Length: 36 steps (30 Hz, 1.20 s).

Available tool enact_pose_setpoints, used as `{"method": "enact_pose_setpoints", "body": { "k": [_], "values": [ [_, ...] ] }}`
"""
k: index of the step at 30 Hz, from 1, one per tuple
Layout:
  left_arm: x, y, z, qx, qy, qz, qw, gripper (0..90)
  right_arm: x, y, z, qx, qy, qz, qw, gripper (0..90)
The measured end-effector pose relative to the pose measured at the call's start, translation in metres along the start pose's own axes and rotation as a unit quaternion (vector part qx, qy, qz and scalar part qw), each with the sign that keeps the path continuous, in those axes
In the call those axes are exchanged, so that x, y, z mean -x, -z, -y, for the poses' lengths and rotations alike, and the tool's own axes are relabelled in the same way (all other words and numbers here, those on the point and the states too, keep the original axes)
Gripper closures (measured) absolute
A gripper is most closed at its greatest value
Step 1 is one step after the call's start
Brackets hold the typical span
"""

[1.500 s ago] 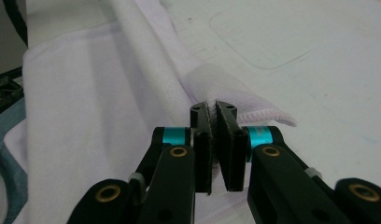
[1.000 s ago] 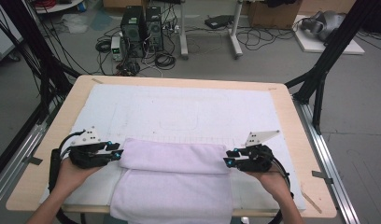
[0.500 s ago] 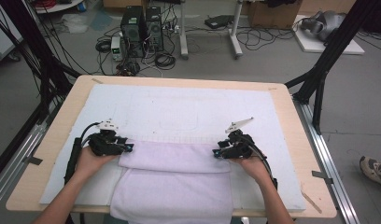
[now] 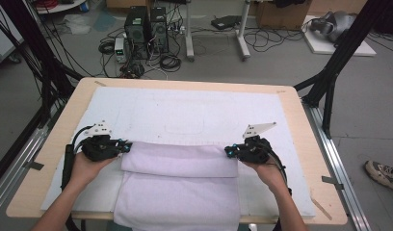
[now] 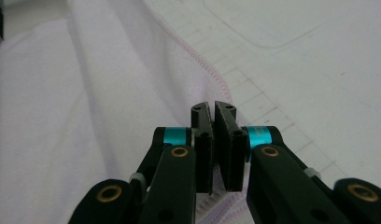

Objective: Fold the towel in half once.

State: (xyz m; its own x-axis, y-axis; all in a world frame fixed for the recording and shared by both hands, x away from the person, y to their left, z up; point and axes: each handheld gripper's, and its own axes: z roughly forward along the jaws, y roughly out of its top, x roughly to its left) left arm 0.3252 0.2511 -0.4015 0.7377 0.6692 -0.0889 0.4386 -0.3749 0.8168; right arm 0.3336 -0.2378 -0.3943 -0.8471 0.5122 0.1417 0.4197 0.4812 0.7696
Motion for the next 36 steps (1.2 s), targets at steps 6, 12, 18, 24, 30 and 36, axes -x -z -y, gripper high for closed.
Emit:
{"method": "enact_pose_setpoints", "body": {
  "k": [6, 12, 18, 24, 30, 36],
  "values": [
    [0.019, 0.021, -0.001, 0.022, -0.034, -0.002, 0.9992, 79.5, -0.02, 0.021, 0.0, 0.02, 0.025, -0.003, 0.9995, 85.8],
    [0.045, 0.042, 0.018, 0.033, -0.054, 0.008, 0.998, 81.1, -0.049, 0.037, 0.01, 0.042, 0.052, -0.018, 0.9976, 85.5],
    [0.071, 0.055, 0.048, 0.022, -0.059, 0.034, 0.9974, 81.0, -0.079, 0.045, 0.042, 0.027, 0.056, -0.037, 0.9974, 84.1],
    [0.082, 0.065, 0.063, 0.009, -0.067, 0.055, 0.9962, 58.0, -0.086, 0.052, 0.062, 0.02, 0.041, -0.052, 0.9976, 73.1],
    [0.071, 0.051, 0.047, 0.01, -0.059, 0.065, 0.9961, 49.7, -0.061, 0.032, 0.043, -0.004, 0.054, -0.009, 0.9985, 61.6],
    [0.059, 0.05, 0.022, 0.031, -0.065, 0.06, 0.9956, 49.6, -0.025, 0.007, 0.023, -0.026, 0.048, 0.016, 0.9984, 55.5]
  ]
}}
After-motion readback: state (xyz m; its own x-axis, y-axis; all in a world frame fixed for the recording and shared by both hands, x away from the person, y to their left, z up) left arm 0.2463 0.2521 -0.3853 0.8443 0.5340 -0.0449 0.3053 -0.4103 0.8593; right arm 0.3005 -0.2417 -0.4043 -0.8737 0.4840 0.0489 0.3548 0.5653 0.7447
